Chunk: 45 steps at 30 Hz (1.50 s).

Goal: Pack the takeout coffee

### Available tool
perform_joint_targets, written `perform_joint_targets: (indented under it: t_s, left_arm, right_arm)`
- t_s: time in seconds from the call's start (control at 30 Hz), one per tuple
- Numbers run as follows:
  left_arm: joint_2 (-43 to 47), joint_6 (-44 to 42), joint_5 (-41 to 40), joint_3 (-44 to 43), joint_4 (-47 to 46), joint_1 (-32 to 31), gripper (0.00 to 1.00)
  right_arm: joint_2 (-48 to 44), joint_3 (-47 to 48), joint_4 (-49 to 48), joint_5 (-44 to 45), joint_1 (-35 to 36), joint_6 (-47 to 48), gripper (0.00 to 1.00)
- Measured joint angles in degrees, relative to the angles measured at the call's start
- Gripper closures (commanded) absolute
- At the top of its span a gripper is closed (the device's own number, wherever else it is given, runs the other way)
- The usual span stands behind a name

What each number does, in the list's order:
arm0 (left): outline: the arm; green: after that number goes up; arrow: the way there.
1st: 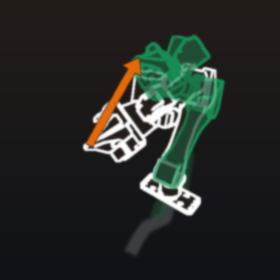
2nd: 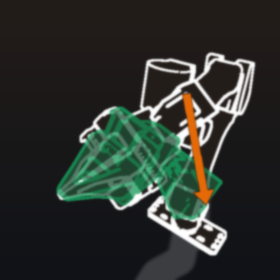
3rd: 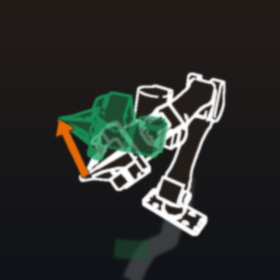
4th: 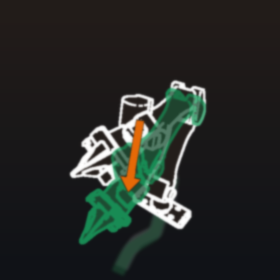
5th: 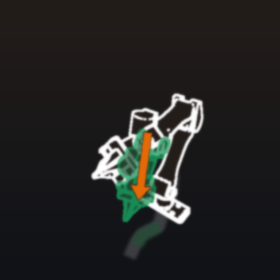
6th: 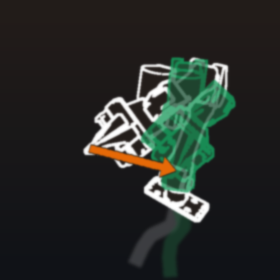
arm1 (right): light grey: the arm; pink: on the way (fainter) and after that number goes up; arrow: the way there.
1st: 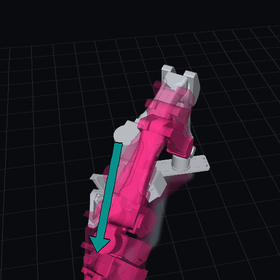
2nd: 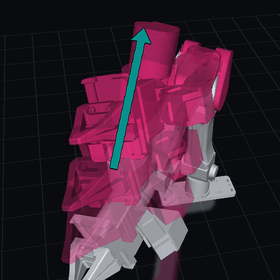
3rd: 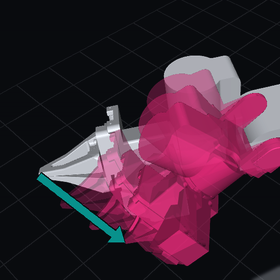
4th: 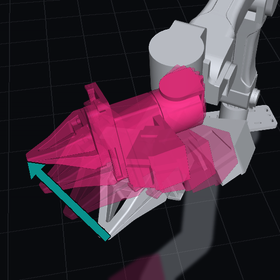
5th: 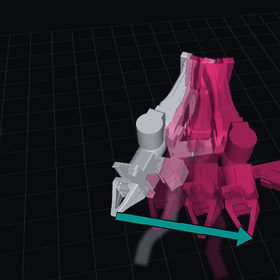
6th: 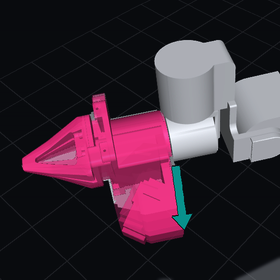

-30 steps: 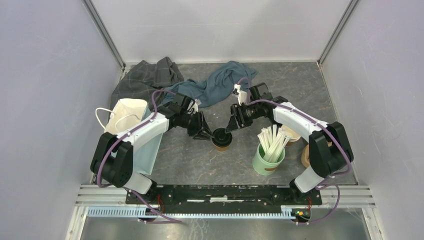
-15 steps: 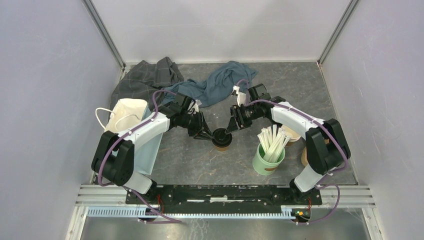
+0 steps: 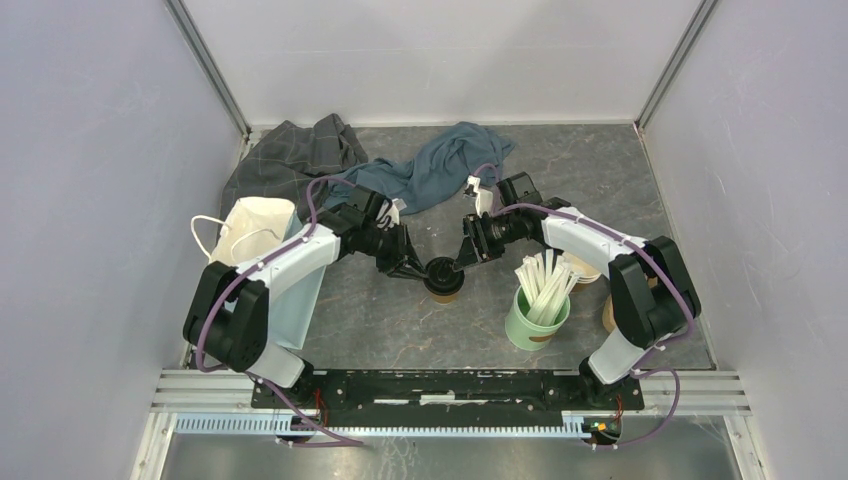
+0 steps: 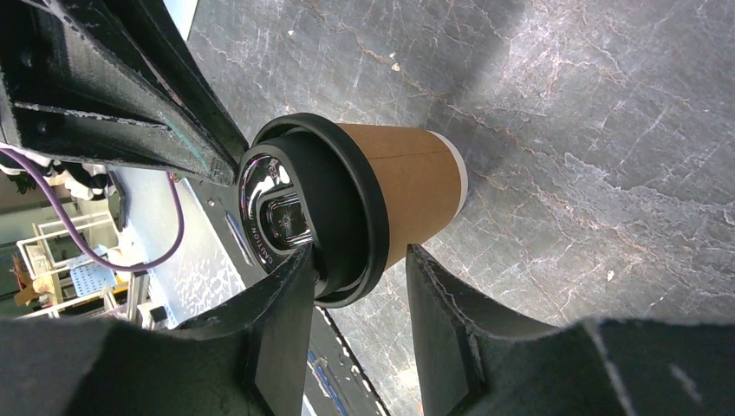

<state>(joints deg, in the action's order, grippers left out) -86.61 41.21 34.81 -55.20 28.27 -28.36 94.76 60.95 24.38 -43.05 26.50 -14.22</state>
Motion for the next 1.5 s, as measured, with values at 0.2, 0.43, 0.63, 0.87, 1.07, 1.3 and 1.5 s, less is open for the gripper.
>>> perform_joint_targets:
  t_s: [0.2, 0.43, 0.63, 0.87, 1.07, 1.3, 1.5]
  left_arm:
    - [0.04, -2.05, -2.32, -1.90, 3.76, -0.28, 0.35]
    - [1.84, -1.16, -3.08, -3.98, 5.20, -0.26, 0.38]
    - [4.85, 2.08, -2.38, -1.99, 2.58, -0.22, 0.67]
    - [2.12, 2.08, -1.57, -1.18, 3.15, -0.22, 0.72]
    - [0.61, 2.03, -1.55, -1.03, 3.13, -0.22, 0.72]
    - [-1.09, 1.03, -1.70, -1.09, 3.17, -0.22, 0.79]
    - [-1.40, -0.90, -1.86, -0.85, 3.13, -0.22, 0.84]
  right_arm:
    - [-0.07, -0.02, -0.13, -0.28, 0.00, -0.02, 0.52]
    - [-0.07, 0.11, 0.07, -0.33, 0.00, 0.17, 0.52]
    - [-0.07, 0.11, 0.07, -0.31, 0.00, 0.33, 0.52]
    - [-0.07, 0.11, 0.07, -0.31, 0.00, 0.55, 0.52]
    - [-0.07, 0.11, 0.07, -0.33, 0.00, 0.57, 0.52]
    - [-0.07, 0.11, 0.02, -0.24, 0.00, 0.57, 0.52]
    - [-0.07, -0.79, -1.62, -0.04, 0.00, 0.37, 0.52]
